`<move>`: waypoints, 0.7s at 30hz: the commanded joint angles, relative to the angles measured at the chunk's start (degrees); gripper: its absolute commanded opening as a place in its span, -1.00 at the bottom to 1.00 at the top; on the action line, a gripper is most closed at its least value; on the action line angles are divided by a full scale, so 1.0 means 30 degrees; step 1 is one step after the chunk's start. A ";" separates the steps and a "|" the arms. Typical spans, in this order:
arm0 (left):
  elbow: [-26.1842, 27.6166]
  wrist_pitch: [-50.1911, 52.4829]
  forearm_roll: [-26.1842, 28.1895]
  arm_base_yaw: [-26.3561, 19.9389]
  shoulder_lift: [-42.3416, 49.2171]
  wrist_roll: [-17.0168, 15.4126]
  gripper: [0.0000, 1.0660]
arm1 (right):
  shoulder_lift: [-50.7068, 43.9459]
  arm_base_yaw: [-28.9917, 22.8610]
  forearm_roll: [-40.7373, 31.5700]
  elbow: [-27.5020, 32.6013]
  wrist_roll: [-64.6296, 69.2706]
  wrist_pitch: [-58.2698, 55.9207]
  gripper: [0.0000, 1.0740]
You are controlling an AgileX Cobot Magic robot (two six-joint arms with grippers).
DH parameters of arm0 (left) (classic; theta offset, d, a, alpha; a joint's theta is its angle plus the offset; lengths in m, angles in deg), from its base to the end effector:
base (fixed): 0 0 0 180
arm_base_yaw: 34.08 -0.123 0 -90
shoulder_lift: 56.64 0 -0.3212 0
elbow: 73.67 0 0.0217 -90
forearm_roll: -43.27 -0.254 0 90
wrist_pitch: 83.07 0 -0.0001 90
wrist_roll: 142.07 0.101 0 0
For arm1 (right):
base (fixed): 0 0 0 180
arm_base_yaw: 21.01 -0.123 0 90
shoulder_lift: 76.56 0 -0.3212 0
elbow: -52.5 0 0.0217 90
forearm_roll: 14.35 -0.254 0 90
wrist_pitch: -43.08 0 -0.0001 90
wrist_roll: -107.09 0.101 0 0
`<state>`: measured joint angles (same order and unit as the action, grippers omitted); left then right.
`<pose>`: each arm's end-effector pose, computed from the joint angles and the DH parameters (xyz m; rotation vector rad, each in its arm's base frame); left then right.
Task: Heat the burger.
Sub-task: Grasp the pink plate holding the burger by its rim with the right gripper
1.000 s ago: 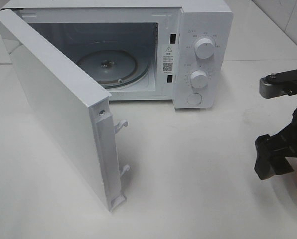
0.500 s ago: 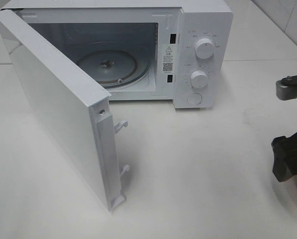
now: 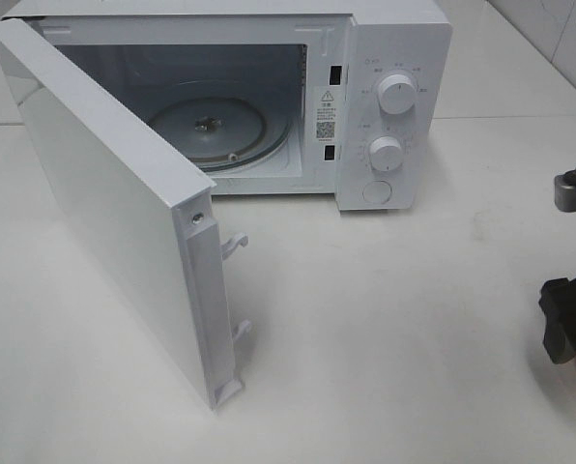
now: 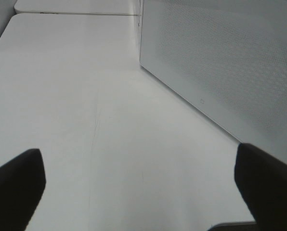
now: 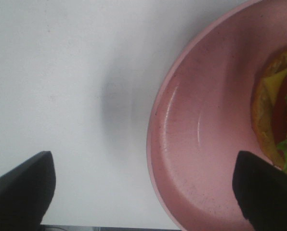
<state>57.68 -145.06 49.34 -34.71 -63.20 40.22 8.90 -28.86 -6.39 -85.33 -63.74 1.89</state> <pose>-0.0333 -0.0098 0.2766 0.0371 2.0419 -0.0948 0.2082 0.0194 0.2067 -0.1065 2.9302 -0.1051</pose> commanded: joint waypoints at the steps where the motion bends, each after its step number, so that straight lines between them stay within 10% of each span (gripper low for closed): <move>1: 0.0019 0.0267 0.0038 0.0038 0.0306 -0.0115 0.88 | 0.0840 0.0115 0.0172 0.0134 0.0191 0.0573 0.74; 21: 0.0019 0.0267 0.0038 0.0038 0.0306 -0.0115 0.88 | 0.4985 0.1222 0.0325 0.0134 0.0611 0.2731 0.67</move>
<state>57.68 -145.06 49.34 -34.71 -63.20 40.22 23.57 -25.65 -5.53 -85.39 -62.48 9.74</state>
